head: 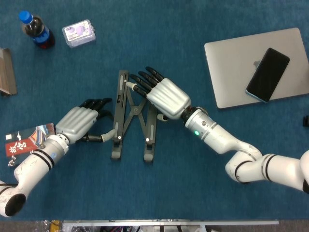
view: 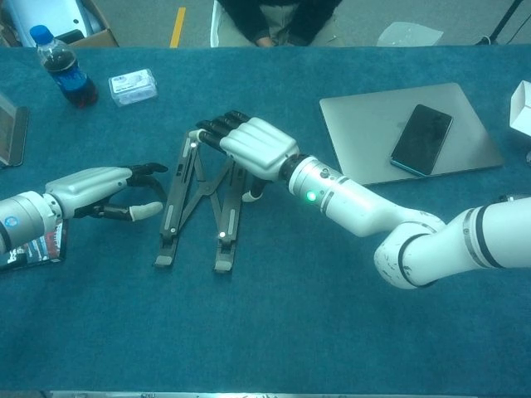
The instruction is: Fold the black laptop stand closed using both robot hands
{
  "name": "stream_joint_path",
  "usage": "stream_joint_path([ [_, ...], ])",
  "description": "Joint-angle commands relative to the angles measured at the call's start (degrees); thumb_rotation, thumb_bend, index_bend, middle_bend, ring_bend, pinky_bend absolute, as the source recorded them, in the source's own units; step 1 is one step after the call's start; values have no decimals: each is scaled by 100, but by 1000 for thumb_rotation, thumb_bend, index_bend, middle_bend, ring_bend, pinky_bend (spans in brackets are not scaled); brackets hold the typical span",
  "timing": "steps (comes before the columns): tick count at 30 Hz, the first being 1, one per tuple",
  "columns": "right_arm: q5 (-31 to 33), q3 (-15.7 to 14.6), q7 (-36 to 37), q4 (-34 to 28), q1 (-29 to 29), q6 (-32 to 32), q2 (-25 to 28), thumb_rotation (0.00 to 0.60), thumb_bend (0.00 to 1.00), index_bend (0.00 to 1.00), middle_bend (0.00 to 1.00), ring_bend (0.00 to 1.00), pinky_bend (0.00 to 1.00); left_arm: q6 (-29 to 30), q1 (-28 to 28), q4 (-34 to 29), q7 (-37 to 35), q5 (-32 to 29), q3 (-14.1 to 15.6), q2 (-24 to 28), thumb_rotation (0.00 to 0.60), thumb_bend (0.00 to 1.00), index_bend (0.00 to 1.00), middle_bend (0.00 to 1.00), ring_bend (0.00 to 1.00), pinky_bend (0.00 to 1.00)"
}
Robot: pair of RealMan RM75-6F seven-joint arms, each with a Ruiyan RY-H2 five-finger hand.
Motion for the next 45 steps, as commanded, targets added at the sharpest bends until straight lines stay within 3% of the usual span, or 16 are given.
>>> stream_joint_path([
  [1, 5, 21, 18, 38, 17, 1, -32, 600, 42, 0, 1, 0, 7, -8, -6, -18, -24, 21, 7, 1, 124, 280, 201, 0, 0, 18],
  [9, -13, 40, 76, 50, 60, -11, -33, 600, 42, 0, 0, 0, 7, 60, 1, -93, 22, 79, 23, 66, 121, 280, 188, 0, 0, 18],
  [15, -22, 59, 260, -699, 116, -216, 600, 600, 42, 0, 0, 0, 7, 517, 148, -378, 262, 109, -34, 527, 122, 280, 147, 0, 0, 18],
  [21, 218, 187, 443, -1676, 442, -1096, 1435, 600, 48, 0, 0, 0, 7, 874, 332, -650, 173, 109, -79, 1001, 119, 281, 134, 0, 0, 18],
  [25, 248, 235, 613, -1983, 809, -1764, 1849, 600, 50, 0, 0, 0, 7, 995, 433, -750, 72, 130, -62, 1208, 120, 280, 130, 0, 0, 18],
  [31, -6, 156, 668, -1982, 1333, -2350, 2046, 600, 0, 0, 0, 0, 7, 1113, 548, -774, -80, 148, -62, 1353, 121, 280, 118, 0, 0, 18],
  [45, -793, -251, 655, -1278, 2161, -2578, 1666, 600, 0, 0, 0, 0, 1, 1340, 773, -591, -586, 291, -79, 1469, 121, 280, 105, 0, 0, 0],
])
